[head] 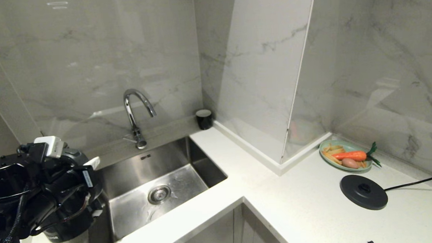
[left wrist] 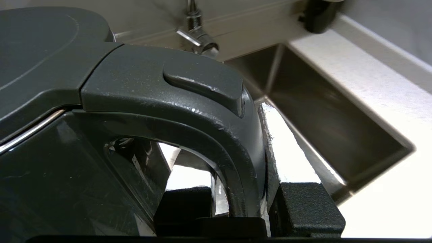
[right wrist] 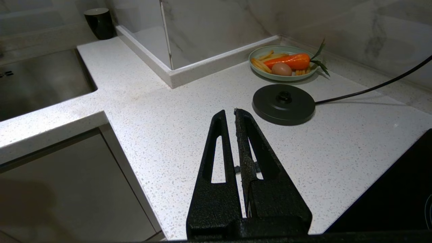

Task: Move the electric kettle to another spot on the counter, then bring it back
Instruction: Place it by the sink

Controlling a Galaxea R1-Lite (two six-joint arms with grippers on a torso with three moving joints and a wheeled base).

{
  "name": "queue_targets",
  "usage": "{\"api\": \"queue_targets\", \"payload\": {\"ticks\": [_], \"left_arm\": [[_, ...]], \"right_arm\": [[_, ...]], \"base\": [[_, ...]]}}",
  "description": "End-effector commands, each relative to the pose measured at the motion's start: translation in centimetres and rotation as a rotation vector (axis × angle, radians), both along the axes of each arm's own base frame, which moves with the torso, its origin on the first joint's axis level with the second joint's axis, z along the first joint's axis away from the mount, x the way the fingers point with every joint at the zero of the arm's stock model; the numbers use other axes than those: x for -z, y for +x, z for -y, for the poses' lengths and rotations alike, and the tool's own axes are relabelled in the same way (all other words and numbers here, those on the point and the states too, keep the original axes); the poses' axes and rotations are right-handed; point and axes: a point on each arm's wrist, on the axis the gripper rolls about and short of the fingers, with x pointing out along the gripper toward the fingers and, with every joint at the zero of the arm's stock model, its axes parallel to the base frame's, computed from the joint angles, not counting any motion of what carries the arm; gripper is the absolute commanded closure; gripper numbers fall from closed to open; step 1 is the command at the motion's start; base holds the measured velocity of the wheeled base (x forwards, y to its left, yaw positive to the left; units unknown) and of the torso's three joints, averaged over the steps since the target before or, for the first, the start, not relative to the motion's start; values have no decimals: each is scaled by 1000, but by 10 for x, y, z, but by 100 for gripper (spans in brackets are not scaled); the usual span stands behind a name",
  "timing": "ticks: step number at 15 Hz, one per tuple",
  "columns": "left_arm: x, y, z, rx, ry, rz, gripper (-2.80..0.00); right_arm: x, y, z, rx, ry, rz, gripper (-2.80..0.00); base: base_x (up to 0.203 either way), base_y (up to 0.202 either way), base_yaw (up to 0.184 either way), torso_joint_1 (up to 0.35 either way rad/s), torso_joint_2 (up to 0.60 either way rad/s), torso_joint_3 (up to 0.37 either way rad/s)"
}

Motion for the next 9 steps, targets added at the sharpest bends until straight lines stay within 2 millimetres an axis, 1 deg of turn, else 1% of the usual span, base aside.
{"api": "queue_targets", "payload": {"ticks": [1,4,9], "left_arm": [[29,15,-18,-35,-4,-50,0],[38,20,-35,-72,5,-40,0],[43,14,-43,-65,12,-54,0]], "right_arm": [[0,0,0,0,0,1,0],[0,0,0,0,0,-1,0],[0,0,0,0,0,1,0]], "base": [[0,0,0,0,0,0],[0,0,0,0,0,0],[0,0,0,0,0,0]]}}
